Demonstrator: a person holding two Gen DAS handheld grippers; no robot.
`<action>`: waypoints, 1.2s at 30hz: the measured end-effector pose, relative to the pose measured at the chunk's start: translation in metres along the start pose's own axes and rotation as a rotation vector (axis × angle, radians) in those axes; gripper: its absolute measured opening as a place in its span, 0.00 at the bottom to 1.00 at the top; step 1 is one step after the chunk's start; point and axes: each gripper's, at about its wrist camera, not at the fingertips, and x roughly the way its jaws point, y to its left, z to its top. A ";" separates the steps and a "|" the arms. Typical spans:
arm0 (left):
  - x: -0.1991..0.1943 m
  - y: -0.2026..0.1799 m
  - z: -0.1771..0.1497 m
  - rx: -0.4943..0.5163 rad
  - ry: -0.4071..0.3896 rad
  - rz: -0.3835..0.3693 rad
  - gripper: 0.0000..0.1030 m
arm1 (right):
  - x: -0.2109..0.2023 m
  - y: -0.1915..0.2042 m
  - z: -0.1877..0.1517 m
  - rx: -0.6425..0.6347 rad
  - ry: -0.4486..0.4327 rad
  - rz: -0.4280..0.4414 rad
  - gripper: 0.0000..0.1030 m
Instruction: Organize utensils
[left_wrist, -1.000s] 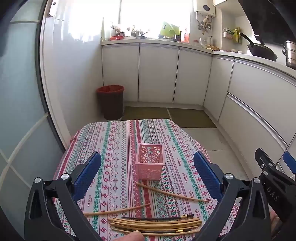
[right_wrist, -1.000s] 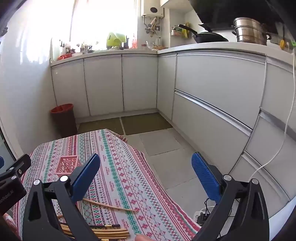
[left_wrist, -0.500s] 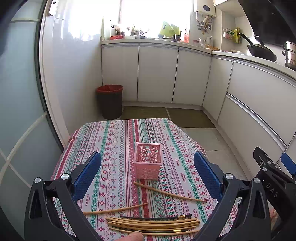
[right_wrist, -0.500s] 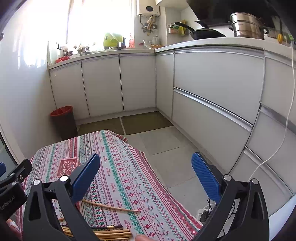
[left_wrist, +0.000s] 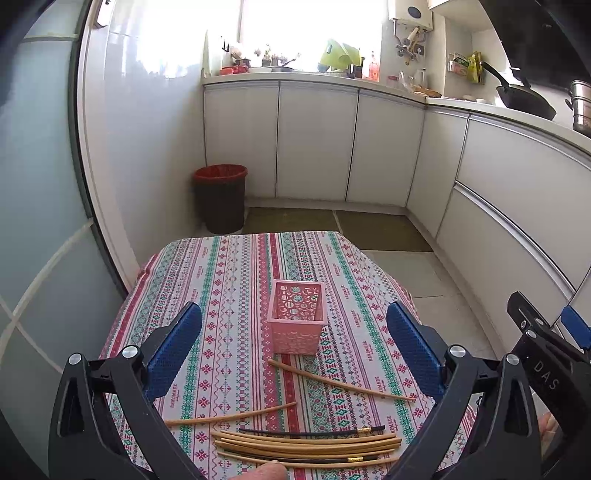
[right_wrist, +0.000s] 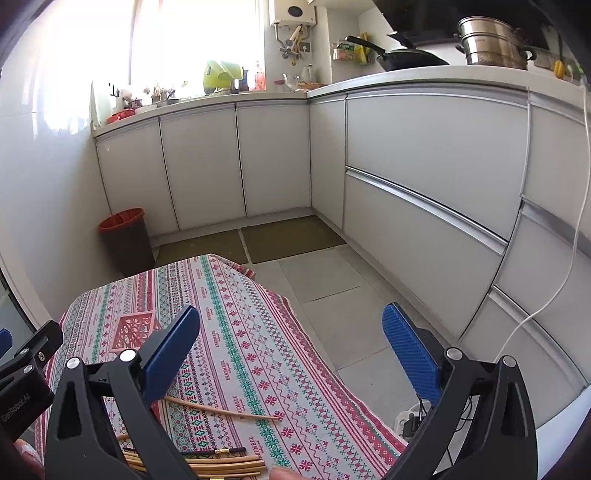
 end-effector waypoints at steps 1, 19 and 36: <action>0.000 0.000 0.000 0.000 0.001 0.000 0.93 | 0.000 0.000 0.001 -0.001 0.001 0.000 0.94; 0.003 0.000 0.000 0.003 0.010 0.006 0.93 | 0.001 0.004 0.001 -0.007 0.002 0.000 0.94; 0.003 0.001 0.000 0.002 0.013 0.007 0.93 | 0.001 0.004 0.001 -0.009 0.003 -0.001 0.94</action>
